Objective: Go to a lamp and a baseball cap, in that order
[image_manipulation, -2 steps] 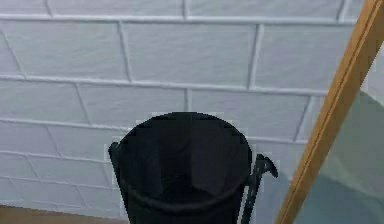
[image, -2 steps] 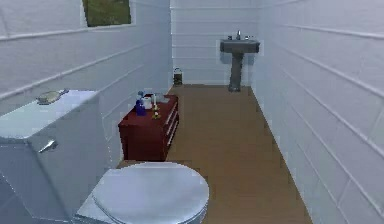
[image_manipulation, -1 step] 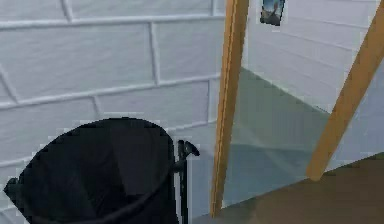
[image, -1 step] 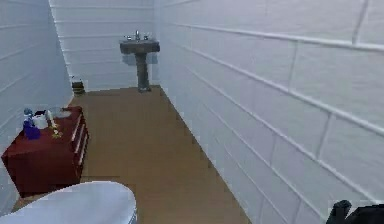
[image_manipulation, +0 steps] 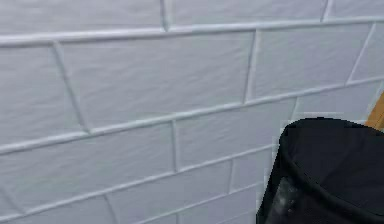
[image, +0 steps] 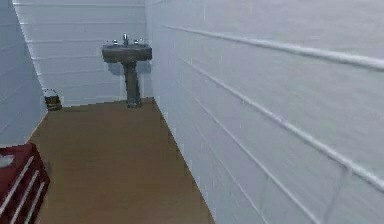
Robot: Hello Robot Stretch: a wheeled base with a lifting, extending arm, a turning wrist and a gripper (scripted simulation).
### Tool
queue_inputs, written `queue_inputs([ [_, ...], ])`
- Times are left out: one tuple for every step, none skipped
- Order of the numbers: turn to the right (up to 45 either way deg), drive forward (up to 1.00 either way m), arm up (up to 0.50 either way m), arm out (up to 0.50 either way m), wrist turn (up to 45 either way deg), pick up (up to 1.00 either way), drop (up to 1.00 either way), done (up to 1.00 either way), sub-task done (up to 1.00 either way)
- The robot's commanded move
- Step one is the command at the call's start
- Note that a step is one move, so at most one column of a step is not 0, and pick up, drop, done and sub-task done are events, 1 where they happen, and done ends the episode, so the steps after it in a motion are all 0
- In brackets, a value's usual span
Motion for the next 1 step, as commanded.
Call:
queue_inputs([
  [-12.0, 0.0, 0.0, 0.0, 0.0, 0.0, 0.0, 0.0, 0.0],
])
